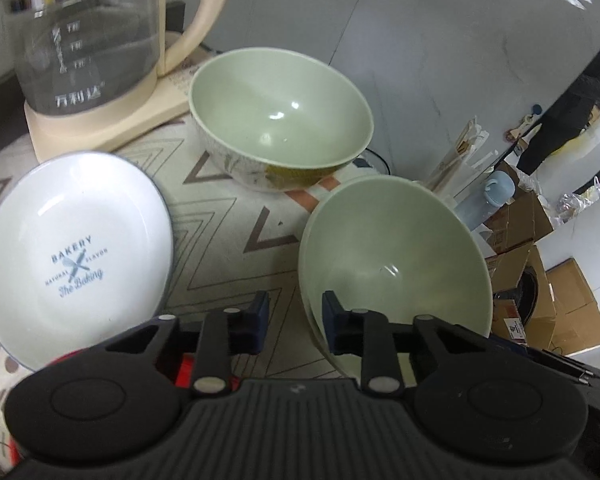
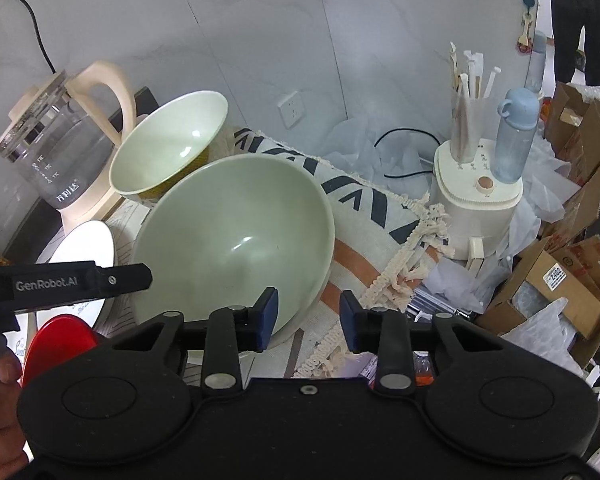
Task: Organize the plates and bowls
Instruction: 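Lift the large green bowl with both tools and carry it over the red bowl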
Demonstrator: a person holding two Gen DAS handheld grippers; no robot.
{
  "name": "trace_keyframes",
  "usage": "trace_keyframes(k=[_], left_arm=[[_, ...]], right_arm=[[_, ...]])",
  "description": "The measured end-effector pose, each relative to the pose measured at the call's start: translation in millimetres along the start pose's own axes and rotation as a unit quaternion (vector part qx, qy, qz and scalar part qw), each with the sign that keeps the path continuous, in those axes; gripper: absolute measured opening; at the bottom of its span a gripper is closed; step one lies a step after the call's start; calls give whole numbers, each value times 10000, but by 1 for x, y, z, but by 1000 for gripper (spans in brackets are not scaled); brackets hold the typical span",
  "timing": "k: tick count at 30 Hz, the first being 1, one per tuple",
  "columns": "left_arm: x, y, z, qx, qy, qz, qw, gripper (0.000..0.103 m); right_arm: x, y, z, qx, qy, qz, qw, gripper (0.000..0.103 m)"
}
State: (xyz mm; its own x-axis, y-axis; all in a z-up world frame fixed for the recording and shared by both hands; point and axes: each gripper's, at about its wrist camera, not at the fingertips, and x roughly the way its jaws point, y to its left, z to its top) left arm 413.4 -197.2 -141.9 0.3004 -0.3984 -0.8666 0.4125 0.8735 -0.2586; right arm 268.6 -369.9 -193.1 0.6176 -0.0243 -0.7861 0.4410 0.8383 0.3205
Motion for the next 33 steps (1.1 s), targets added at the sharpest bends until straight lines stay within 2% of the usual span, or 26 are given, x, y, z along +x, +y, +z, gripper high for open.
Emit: trace_keyframes(k=[5, 7, 14, 21, 33], left_arm=[[7, 0, -1, -103, 61, -182, 9998, 11], [6, -3, 0, -96, 43, -124, 9999, 11], [-9, -7, -2, -17, -132, -128, 9998, 11], [-32, -6, -2, -119, -360, -112, 9992, 11], [-80, -11, -8, -425, -799, 212, 9957, 11]], right_arm=[[10, -2, 2, 92, 6, -32, 10000, 23], [13, -1, 3, 73, 29, 10, 10000, 19], [13, -2, 4, 100, -6, 32, 9999, 18], [-6, 8, 6, -140, -230, 51, 9996, 18], [-34, 19, 16, -525, -436, 422, 9968, 18]])
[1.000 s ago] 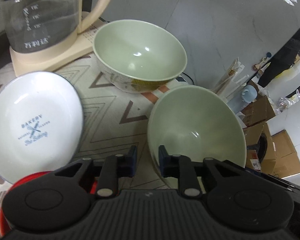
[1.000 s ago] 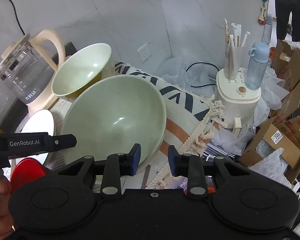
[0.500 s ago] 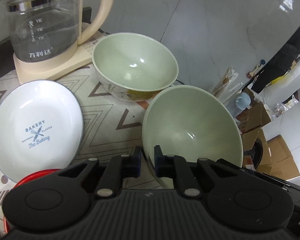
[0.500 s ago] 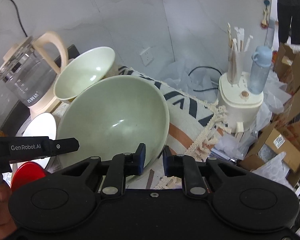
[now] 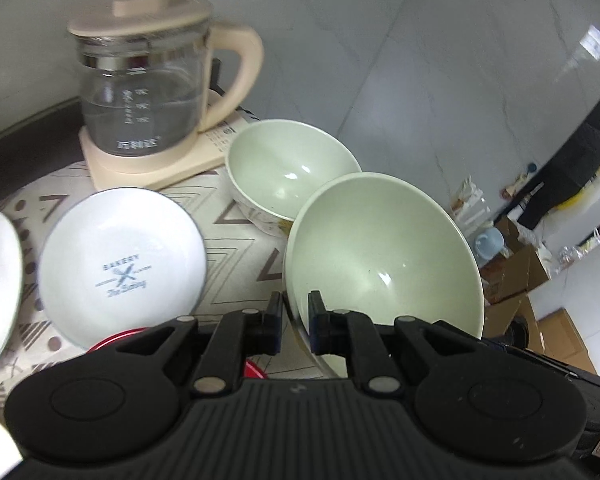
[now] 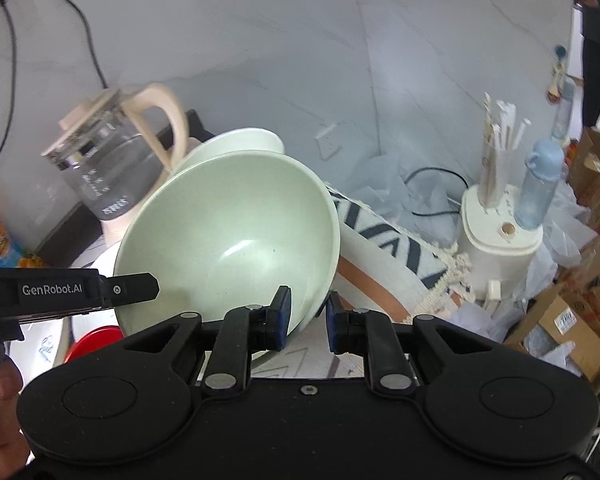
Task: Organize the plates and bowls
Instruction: 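Lift the large green bowl with both tools and carry it over the red bowl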
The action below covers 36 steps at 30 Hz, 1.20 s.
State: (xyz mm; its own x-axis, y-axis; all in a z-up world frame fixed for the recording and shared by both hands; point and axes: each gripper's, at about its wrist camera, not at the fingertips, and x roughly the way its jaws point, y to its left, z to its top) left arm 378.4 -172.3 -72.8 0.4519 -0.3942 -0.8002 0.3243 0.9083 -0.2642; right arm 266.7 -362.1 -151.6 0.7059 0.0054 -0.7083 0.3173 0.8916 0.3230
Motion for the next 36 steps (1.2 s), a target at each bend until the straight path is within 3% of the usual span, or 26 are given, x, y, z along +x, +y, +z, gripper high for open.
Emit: trace_keyframes(k=[20, 36], left_arm=[[-62, 12, -25, -743, -470, 580, 9944, 11], [-93, 45, -61, -1436, -527, 1228, 9806, 12]], right_arm=[[-30, 27, 10, -903, -55, 796, 9927, 18], [-30, 62, -7, -1566, 226, 1440, 9768, 18]])
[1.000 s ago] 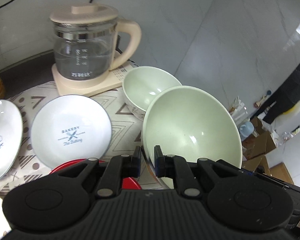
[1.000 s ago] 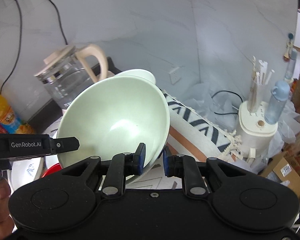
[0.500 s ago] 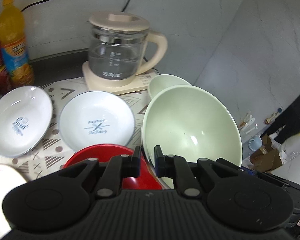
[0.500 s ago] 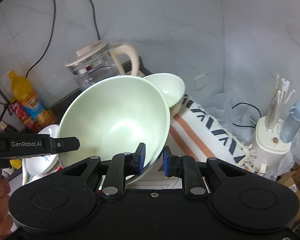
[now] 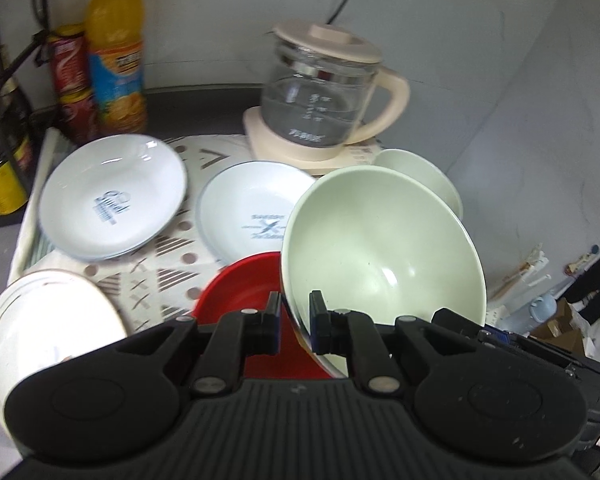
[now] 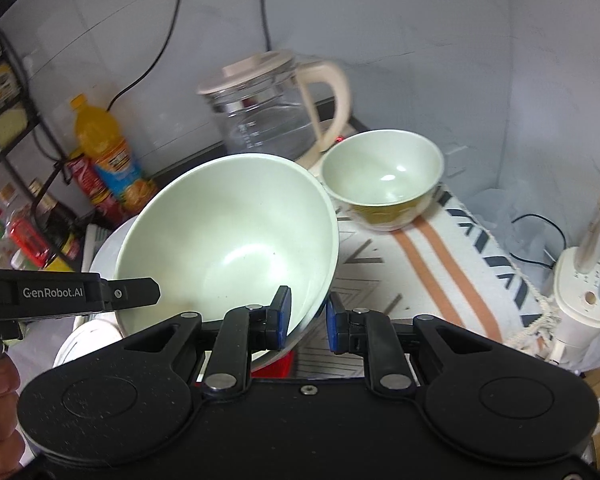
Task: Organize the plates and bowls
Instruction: 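Lift the large green bowl with both tools and carry it over the red bowl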
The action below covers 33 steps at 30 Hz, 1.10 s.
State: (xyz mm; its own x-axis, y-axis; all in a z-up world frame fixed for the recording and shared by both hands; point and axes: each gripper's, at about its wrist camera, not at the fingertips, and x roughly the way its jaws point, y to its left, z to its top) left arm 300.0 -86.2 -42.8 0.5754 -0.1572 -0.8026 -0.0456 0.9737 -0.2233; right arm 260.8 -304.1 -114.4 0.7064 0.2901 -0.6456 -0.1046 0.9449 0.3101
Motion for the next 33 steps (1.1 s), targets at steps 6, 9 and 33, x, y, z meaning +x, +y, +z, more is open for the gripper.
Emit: trace_keyframes(k=[6, 9, 33], left_arm=[[-1, 18, -10, -239, 120, 198, 9994, 12], [0, 25, -16, -351, 203, 235, 9989, 12], [14, 45, -27, -485, 376, 361, 9975, 16]], right_arm=[[11, 14, -4, -177, 190, 238, 9994, 18], [16, 21, -7, -292, 322, 287, 9986, 18], [53, 50, -21, -879, 983, 0, 9913, 22]])
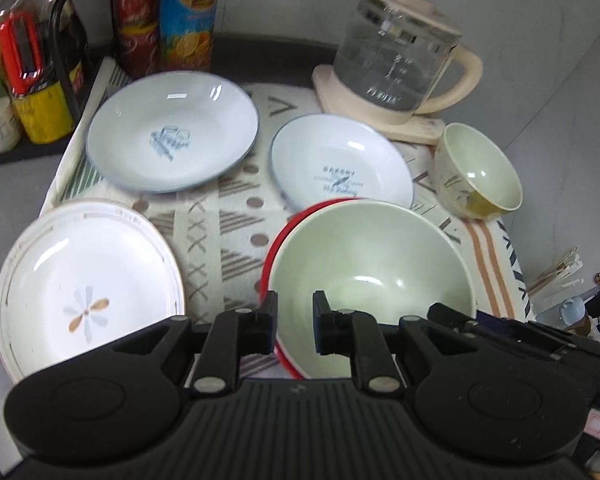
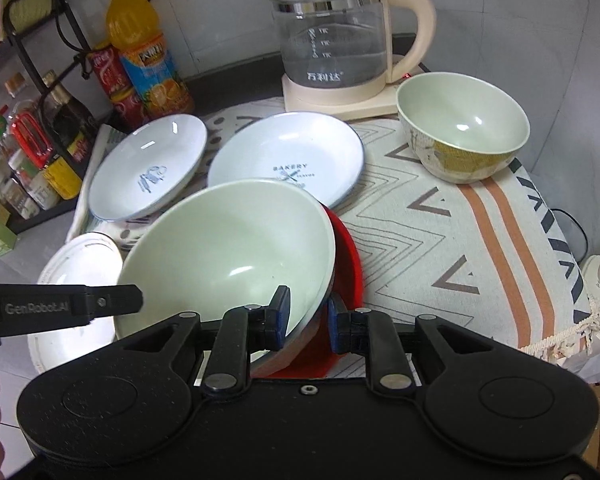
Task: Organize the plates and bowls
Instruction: 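Lift the large green bowl with both tools and carry it over the red bowl, then lower the green bowl into the red bowl and open both tools, then move both tools to the small pale green bowl and grip its rim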
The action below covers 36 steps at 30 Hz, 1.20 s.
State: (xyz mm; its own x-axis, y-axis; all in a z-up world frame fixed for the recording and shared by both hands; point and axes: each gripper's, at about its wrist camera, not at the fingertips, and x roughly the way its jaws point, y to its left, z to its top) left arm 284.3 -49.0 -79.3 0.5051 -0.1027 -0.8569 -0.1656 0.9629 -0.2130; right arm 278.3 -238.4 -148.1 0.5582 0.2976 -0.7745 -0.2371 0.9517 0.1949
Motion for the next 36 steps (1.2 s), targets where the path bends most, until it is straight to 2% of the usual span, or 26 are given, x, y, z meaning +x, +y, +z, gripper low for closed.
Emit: trace_keyframes(k=[6, 7, 11, 17, 22, 24, 26, 36], left_arm=[[-5, 0, 8, -65, -30, 77, 9999, 22], [-6, -1, 8, -68, -46, 92, 9999, 29], [-13, -3, 9, -81, -164, 222, 9996, 49], [-23, -14, 8, -151, -321, 373, 9987, 64], [-29, -28, 2, -147, -421, 487, 9978, 73], [-31, -33, -2, -196, -457, 482, 9976, 75], [-31, -36, -6, -210, -441, 461, 9977, 76], [-29, -46, -1, -222, -442, 379, 9981, 81]], right_arm=[[2, 1, 0, -19, -20, -10, 10000, 26], [1, 0, 0, -11, -26, -8, 10000, 26], [-7, -5, 1, 62, -123, 34, 9999, 43], [-24, -16, 3, 160, -392, 176, 9989, 53], [-35, -32, 0, 224, -533, 190, 9981, 67], [-39, -40, -1, 288, -593, 236, 9975, 76], [-43, -47, -4, 323, -697, 241, 9968, 90], [-47, -72, -2, 527, -887, 30, 9947, 98]])
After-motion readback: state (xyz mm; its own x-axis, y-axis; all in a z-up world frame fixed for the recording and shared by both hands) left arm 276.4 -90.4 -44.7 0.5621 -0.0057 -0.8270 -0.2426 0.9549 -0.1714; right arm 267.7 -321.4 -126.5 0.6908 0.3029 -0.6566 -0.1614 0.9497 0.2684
